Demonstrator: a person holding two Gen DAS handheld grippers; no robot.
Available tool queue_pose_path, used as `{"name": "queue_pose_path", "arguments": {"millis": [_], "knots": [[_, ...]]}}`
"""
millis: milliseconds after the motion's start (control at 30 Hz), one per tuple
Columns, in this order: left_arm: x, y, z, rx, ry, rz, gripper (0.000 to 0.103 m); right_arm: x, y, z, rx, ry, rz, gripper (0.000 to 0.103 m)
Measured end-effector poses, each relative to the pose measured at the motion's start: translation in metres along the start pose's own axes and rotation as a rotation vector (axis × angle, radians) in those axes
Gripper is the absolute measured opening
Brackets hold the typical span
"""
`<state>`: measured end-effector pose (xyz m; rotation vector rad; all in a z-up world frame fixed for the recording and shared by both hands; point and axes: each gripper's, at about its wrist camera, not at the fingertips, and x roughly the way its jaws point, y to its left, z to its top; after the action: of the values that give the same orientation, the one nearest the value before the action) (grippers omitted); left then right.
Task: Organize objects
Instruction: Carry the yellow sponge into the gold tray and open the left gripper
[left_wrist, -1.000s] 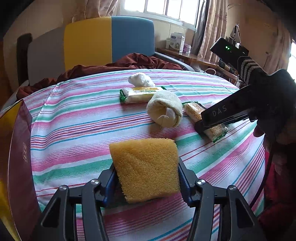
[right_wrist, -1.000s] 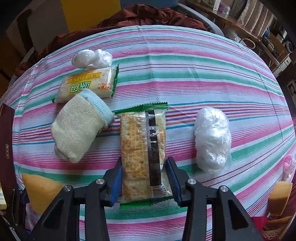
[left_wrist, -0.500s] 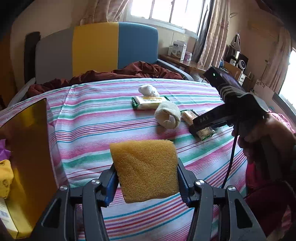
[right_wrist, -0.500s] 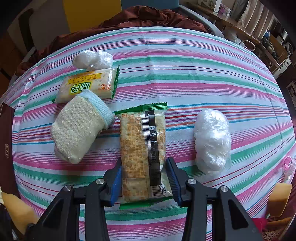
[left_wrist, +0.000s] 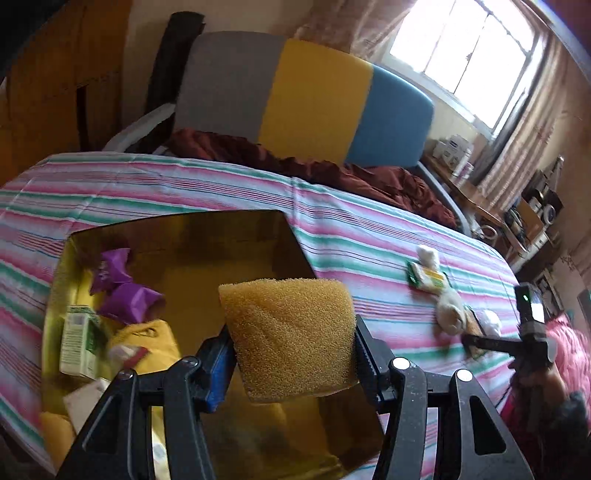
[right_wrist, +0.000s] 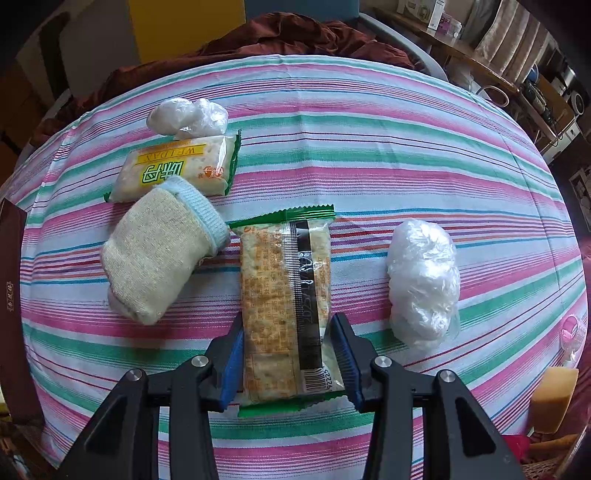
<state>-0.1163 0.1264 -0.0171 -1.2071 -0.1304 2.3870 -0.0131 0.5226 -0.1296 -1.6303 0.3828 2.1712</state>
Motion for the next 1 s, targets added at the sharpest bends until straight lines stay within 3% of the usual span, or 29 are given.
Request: {"name": "queue_pose_path", "arguments": {"millis": [133,267,633,767,933,1000], "knots": [[0.010,0.050,0.035,-0.087,0.009,0.089,0.058,0.000,0.003,0.001,-0.004,0.000,-0.004,0.045],[0.039,0.082,0.055,-0.158,0.066,0.115,0.058,-0.003,0.006,-0.002,-0.003,0.000,-0.005,0.045],[0.115,0.116,0.065,-0.223,0.190,0.248,0.063,-0.015,0.002,-0.002,0.008,0.001,-0.003,0.045],[0.115,0.119,0.063,-0.186,0.195,0.288,0.068,-0.020,0.001,-0.001,0.004,-0.001,-0.004,0.046],[0.098,0.123,0.066,-0.199,0.151,0.237,0.080,-0.018,-0.001,0.000,0.005,-0.002,-0.007,0.046],[0.092,0.122,0.068,-0.190,0.140,0.241,0.080,-0.019,-0.001,0.000,0.005,-0.002,-0.006,0.046]]}}
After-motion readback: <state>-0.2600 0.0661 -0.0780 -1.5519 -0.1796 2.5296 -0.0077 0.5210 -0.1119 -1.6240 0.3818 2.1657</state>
